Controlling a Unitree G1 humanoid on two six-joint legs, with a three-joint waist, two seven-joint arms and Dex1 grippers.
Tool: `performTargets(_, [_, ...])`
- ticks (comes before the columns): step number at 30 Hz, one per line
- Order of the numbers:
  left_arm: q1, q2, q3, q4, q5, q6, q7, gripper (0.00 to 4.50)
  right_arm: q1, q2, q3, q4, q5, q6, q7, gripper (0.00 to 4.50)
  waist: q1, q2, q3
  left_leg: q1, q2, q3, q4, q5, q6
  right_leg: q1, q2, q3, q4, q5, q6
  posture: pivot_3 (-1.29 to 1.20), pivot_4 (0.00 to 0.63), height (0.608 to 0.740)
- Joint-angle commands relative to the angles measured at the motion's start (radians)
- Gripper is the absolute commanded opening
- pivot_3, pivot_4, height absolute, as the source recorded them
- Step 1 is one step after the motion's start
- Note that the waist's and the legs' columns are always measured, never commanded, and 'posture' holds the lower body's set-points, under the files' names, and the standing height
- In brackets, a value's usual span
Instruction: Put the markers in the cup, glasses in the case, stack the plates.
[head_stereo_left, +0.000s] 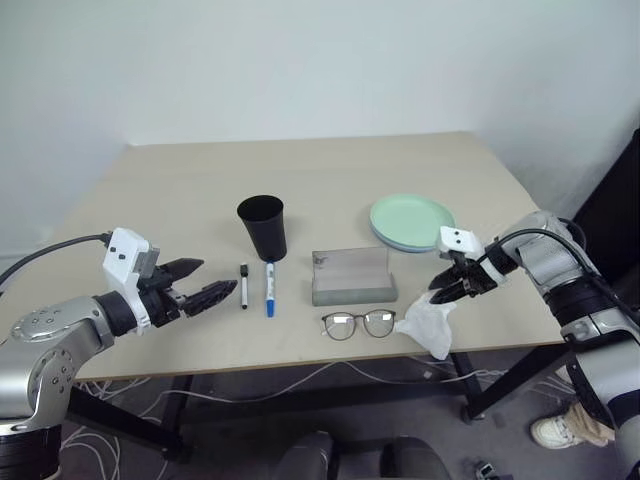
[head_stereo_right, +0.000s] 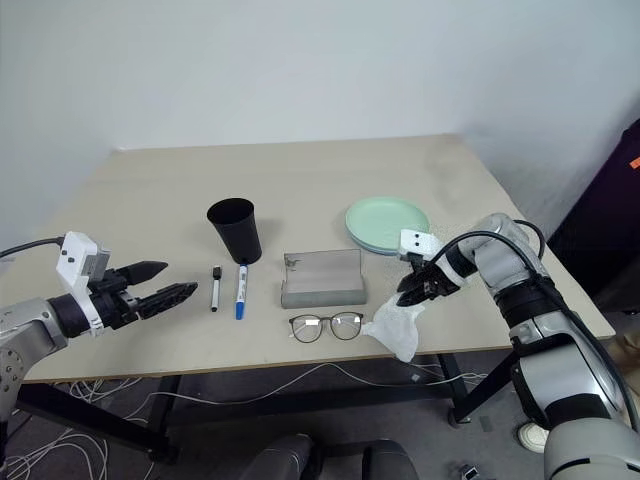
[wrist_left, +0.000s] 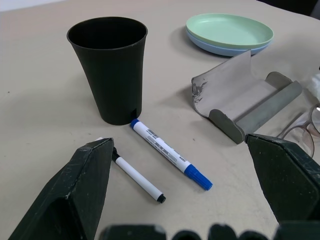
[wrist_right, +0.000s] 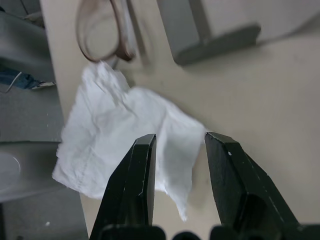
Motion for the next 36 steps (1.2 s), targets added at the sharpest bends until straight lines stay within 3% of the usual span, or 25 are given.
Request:
performTargets(1, [-0.006,0.014,0.029,-0.036,-0.02,-0.003,-0.004,4.5,-0.027,-0.009,-0.006,0.032,-0.018,-0.005,-0.025,1.66,0.0,0.0,0.0,0.0,0.0,0.0,0.0,0.0,0.0,0.0,0.0,0.0,0.0,0.0,0.0,0.0,0.0,0.74])
performTargets(12, [-0.007,0.015,0.029,-0.035,-0.017,-0.002,-0.003,4.5,-0.015,-0.001,-0.001,0.035,-0.015,0.03,0.003,1.66,0.0,0.0,0.0,0.0,0.0,0.0,0.0,0.0,0.0,0.0,0.0,0.0,0.0,0.0,0.0,0.0,0.0,0.74])
performTargets(15, [-0.008,0.015,0.028,-0.035,-0.016,-0.002,-0.002,4.5,-0.013,0.002,-0.005,0.024,-0.009,0.042,0.011,1.07,0.0,0.0,0.0,0.0,0.0,0.0,0.0,0.0,0.0,0.0,0.0,0.0,0.0,0.0,0.0,0.0,0.0,0.74])
performTargets(18, [-0.01,0.014,0.027,-0.034,-0.016,-0.003,-0.002,4.5,-0.008,0.0,-0.003,0.013,-0.005,0.038,0.024,0.12,0.0,0.0,0.0,0.0,0.0,0.0,0.0,0.0,0.0,0.0,0.0,0.0,0.0,0.0,0.0,0.0,0.0,0.74])
performTargets(26, [-0.011,0.014,0.026,-0.034,-0.016,-0.002,0.0,4.5,-0.012,0.001,-0.019,-0.009,0.013,-0.022,0.038,0.05,0.0,0.0,0.0,0.0,0.0,0.0,0.0,0.0,0.0,0.0,0.0,0.0,0.0,0.0,0.0,0.0,0.0,0.74])
performTargets(32, [-0.012,0.014,0.026,-0.032,-0.016,0.0,0.0,4.5,-0.193,0.072,-0.102,0.182,0.026,-0.093,-0.115,0.05,-0.01,0.0,0.0,0.0,0.0,0.0,0.0,0.0,0.0,0.0,0.0,0.0,0.0,0.001,0.0,0.0,0.0,0.74])
performTargets(36, [-0.015,0.013,0.022,-0.03,-0.014,-0.001,-0.001,4.5,-0.332,0.137,-0.158,0.364,0.02,-0.121,-0.298,0.05,-0.014,0.0,0.0,0.0,0.0,0.0,-0.001,0.0,0.0,-0.001,0.0,-0.001,0.0,0.001,0.0,0.0,0.0,0.74])
